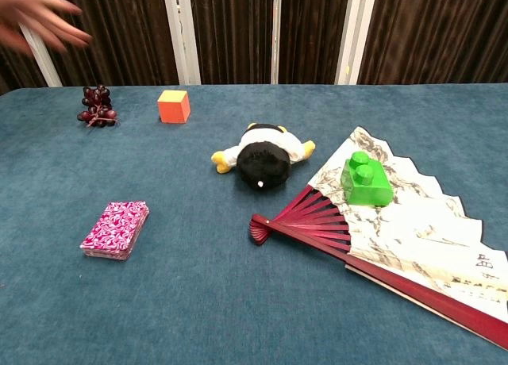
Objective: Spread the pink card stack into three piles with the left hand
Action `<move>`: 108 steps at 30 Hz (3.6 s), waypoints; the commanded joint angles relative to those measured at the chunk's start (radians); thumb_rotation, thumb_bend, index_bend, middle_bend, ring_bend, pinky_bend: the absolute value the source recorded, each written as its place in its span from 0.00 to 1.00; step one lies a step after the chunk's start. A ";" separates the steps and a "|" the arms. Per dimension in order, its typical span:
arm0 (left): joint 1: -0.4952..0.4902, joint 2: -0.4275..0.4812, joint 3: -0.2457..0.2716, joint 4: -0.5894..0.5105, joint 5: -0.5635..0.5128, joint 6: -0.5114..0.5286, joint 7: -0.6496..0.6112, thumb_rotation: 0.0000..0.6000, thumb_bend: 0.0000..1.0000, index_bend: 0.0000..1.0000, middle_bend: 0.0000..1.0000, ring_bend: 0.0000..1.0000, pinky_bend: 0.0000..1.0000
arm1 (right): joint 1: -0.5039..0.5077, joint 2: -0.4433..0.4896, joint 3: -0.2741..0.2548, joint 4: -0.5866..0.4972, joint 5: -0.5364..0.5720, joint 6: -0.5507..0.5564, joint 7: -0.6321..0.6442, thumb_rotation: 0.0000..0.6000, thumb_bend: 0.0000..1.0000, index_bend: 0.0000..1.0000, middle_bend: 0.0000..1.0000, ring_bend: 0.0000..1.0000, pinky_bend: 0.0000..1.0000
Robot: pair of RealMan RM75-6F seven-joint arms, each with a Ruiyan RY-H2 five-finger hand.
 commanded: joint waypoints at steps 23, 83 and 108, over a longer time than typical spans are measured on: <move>-0.190 -0.012 -0.061 -0.125 -0.251 -0.331 0.219 1.00 0.13 0.13 0.00 0.00 0.00 | 0.001 0.001 0.003 -0.003 0.005 -0.002 0.015 1.00 0.37 0.00 0.00 0.00 0.05; -0.491 -0.266 -0.025 -0.038 -0.697 -0.326 0.486 1.00 0.34 0.52 0.00 0.00 0.00 | 0.002 0.006 0.000 -0.006 0.002 -0.006 0.038 1.00 0.37 0.00 0.00 0.00 0.05; -0.526 -0.225 -0.005 -0.045 -0.829 -0.390 0.535 1.00 0.14 0.07 0.00 0.00 0.00 | 0.000 0.003 0.001 -0.006 0.001 -0.001 0.034 1.00 0.37 0.00 0.00 0.00 0.05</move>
